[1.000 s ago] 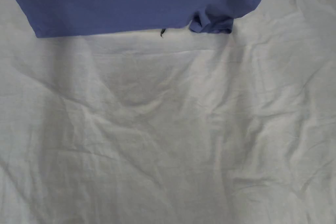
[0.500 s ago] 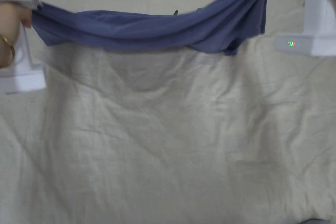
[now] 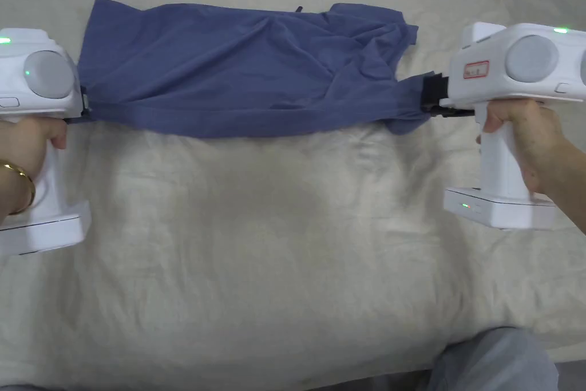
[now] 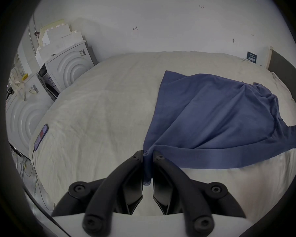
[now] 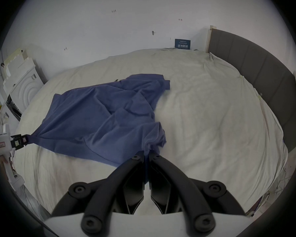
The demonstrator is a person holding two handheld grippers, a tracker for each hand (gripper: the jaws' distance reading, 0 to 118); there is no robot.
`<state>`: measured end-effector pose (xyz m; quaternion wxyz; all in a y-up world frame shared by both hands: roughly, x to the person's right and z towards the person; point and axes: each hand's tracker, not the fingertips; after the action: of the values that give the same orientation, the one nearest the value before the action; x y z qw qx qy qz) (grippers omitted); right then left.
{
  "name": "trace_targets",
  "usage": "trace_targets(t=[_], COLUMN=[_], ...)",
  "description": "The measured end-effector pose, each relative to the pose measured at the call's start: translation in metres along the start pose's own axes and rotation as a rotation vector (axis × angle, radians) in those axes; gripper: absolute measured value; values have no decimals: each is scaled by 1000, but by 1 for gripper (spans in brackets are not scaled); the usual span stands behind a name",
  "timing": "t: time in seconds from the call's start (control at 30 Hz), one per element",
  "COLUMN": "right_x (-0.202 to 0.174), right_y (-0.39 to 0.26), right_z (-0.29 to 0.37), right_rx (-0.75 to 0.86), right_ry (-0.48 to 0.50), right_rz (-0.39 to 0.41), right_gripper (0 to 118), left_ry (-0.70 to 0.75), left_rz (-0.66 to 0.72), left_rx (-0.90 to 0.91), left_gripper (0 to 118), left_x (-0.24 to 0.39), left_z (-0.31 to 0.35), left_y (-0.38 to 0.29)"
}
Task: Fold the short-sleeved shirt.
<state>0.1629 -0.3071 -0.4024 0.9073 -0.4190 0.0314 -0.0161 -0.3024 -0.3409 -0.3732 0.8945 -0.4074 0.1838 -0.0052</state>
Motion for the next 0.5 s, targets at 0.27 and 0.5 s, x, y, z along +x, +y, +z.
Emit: trace_targets(t=[0.27, 0.5], right_x=[27, 51], right_y=[-43, -84], right_z=[47, 93], right_rx=[78, 123], right_ry=[60, 90], right_rz=[-129, -142], right_gripper=[2, 2], left_ry=[-74, -125], left_rz=[-32, 74], left_rx=[45, 72], left_gripper=[7, 7], left_x=[-21, -45], left_z=[47, 85], left_y=[-46, -85])
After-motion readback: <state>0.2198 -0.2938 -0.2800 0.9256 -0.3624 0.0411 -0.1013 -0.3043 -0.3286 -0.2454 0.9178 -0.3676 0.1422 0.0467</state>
